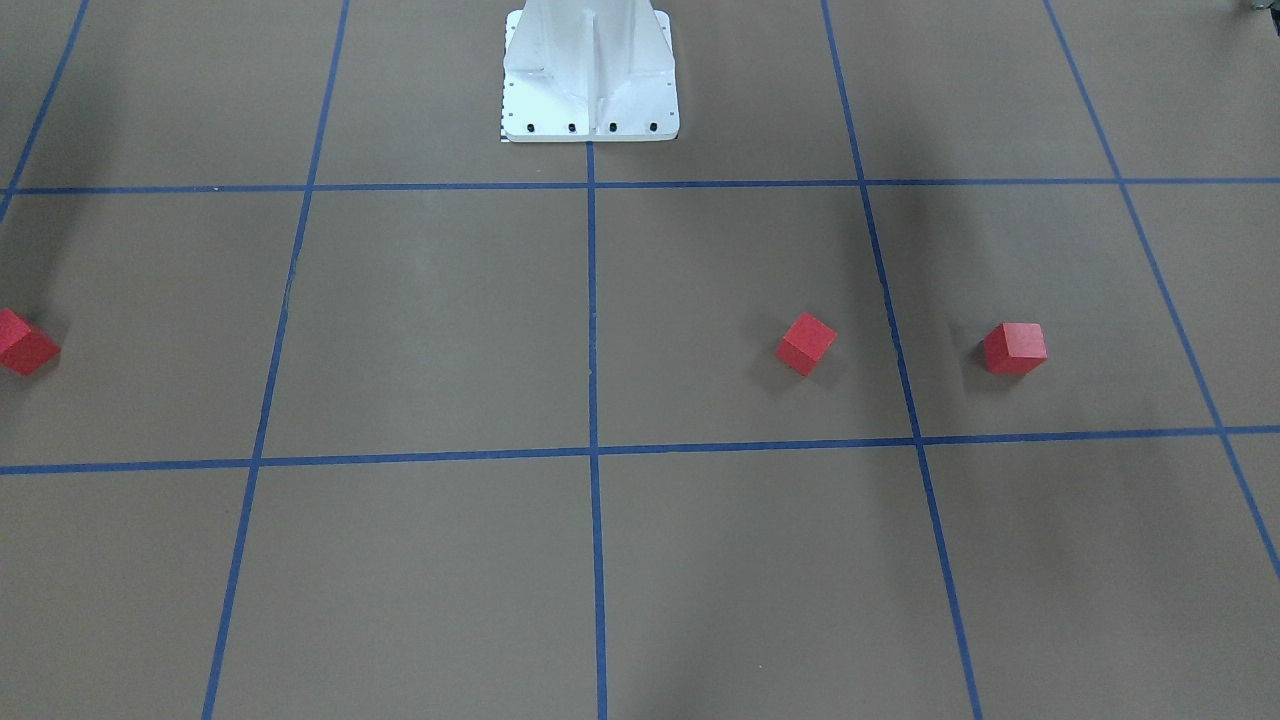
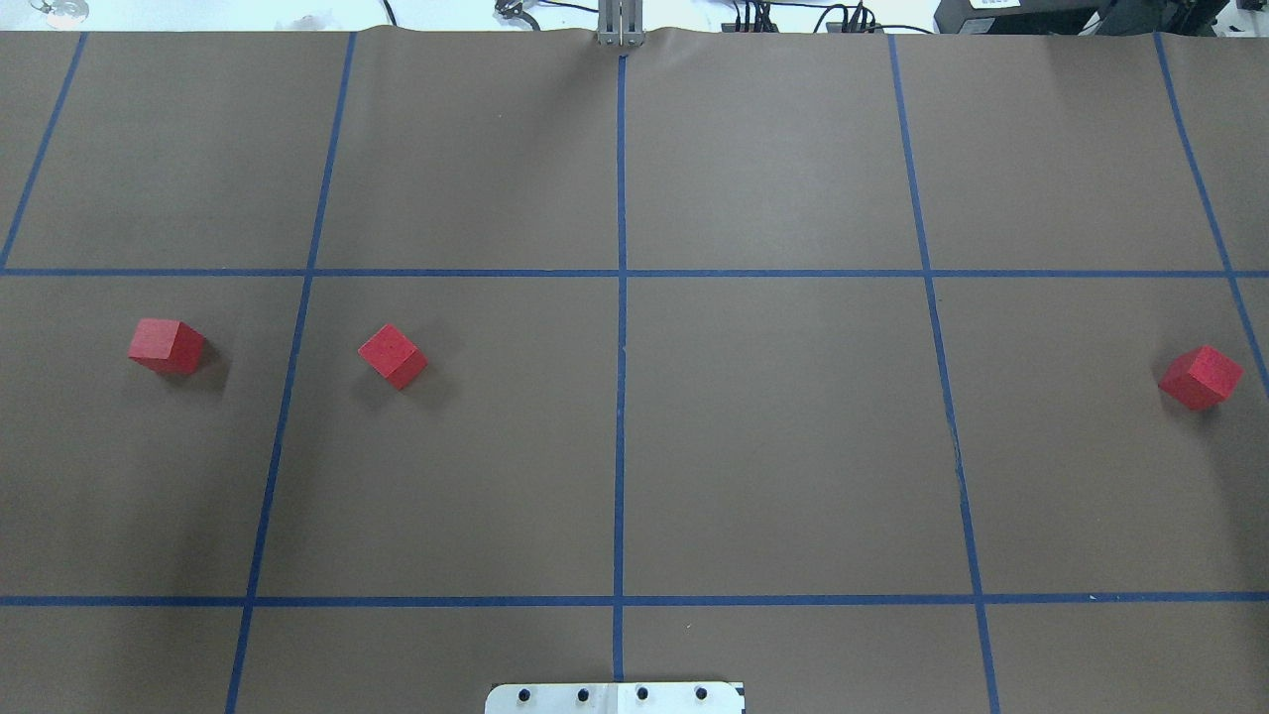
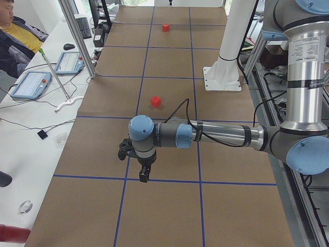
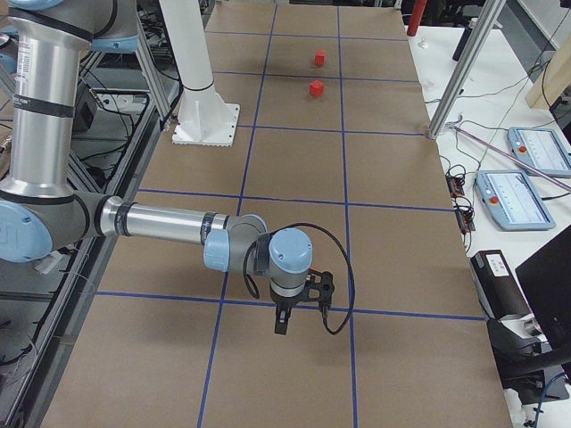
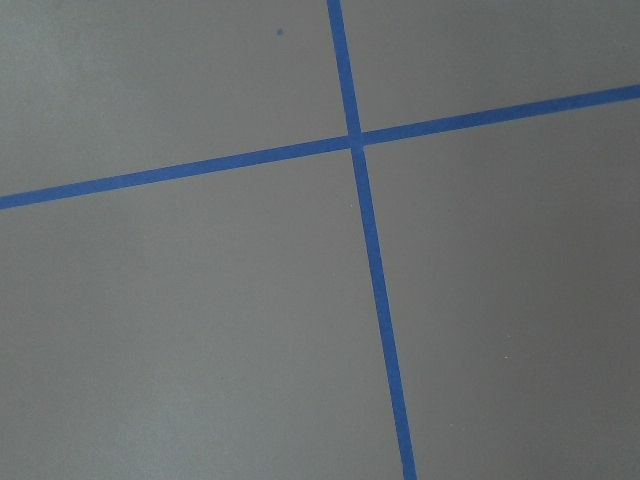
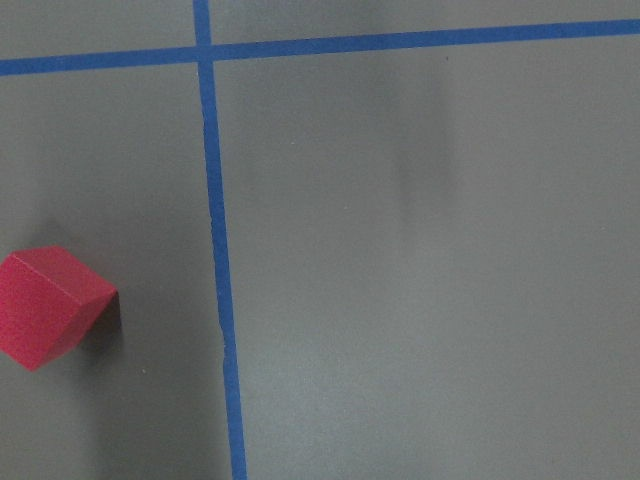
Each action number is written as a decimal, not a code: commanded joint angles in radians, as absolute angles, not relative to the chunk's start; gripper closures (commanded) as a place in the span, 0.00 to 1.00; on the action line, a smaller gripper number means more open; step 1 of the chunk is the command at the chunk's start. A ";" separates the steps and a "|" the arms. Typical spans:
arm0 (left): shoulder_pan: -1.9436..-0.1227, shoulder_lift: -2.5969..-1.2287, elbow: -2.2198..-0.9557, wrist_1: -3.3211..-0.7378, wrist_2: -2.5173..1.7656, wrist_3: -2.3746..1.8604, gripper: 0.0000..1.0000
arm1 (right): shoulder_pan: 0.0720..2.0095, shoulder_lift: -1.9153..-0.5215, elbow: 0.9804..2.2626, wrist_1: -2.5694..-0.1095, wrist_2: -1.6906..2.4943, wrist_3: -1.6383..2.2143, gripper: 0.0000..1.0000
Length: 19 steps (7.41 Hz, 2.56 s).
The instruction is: Form red blocks into L shape at center
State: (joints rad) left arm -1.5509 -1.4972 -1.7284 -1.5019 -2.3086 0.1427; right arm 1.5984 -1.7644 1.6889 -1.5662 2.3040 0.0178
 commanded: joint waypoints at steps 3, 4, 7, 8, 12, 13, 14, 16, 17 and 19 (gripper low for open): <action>-1.552 -1.496 -1.755 -1.497 -2.304 0.140 0.00 | 1.594 -1.756 1.690 -1.566 2.304 0.020 0.01; -1.551 -1.496 -1.755 -1.499 -2.299 0.134 0.00 | 1.594 -1.756 1.697 -1.565 2.306 0.020 0.01; -1.551 -1.511 -1.807 -1.505 -2.315 0.115 0.00 | 1.594 -1.738 1.701 -1.348 2.309 0.023 0.01; -1.551 -1.525 -1.815 -1.506 -2.315 0.118 0.00 | 1.594 -1.738 1.689 -1.215 2.303 0.028 0.01; -1.549 -1.620 -1.744 -1.758 -2.318 0.115 0.00 | 1.585 -1.683 1.611 -1.145 2.324 0.043 0.01; -1.549 -1.621 -1.740 -1.767 -2.316 0.110 0.00 | 1.551 -1.683 1.599 -1.103 2.350 0.034 0.01; -1.549 -1.618 -1.740 -1.798 -2.316 0.109 0.00 | 1.479 -1.686 1.583 -1.041 2.359 0.052 0.01; -1.548 -1.609 -1.733 -1.832 -2.316 0.101 0.00 | 1.300 -1.654 1.575 -1.028 2.340 0.081 0.01; -1.548 -1.609 -1.733 -1.833 -2.316 0.101 0.00 | 1.252 -1.661 1.569 -0.943 2.345 0.077 0.01; -1.548 -1.609 -1.733 -1.839 -2.316 0.101 0.00 | 1.215 -1.677 1.476 -0.792 2.336 0.077 0.01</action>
